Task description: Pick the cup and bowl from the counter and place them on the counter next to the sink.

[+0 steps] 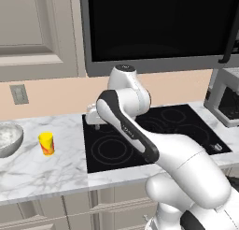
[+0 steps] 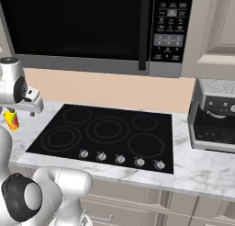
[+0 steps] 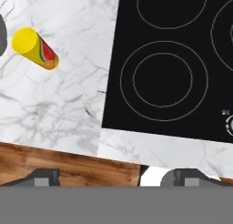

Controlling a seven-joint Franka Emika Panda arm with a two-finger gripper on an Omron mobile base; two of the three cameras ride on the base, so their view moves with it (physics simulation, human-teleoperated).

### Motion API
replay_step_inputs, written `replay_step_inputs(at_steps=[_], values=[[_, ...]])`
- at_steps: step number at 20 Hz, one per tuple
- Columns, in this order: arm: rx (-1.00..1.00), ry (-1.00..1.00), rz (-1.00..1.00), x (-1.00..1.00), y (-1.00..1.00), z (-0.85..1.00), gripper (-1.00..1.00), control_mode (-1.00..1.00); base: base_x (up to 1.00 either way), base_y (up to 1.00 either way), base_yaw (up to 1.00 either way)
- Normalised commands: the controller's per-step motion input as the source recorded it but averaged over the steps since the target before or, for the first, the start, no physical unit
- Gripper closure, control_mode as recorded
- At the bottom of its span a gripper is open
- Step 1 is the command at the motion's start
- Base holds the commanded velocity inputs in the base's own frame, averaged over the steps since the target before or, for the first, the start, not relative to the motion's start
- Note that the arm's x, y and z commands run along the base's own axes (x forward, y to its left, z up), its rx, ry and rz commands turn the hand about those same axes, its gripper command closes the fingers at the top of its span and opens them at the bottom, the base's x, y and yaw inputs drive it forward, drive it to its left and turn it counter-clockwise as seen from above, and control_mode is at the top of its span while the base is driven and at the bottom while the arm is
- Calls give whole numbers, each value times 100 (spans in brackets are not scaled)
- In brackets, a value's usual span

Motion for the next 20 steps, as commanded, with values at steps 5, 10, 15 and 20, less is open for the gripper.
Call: replay_step_inputs(at_steps=[5, 10, 15, 20], values=[[10, 0, 0, 0, 25, -2, -100, -100, 0, 0, 0], [6, 0, -2, 13, 41, -11, -100, -100, 0, 0, 0], [1, 0, -7, 31, 47, -16, -100, -100, 0, 0, 0], [0, 6, -14, 36, 29, -2, -100, -100, 0, 0, 0]])
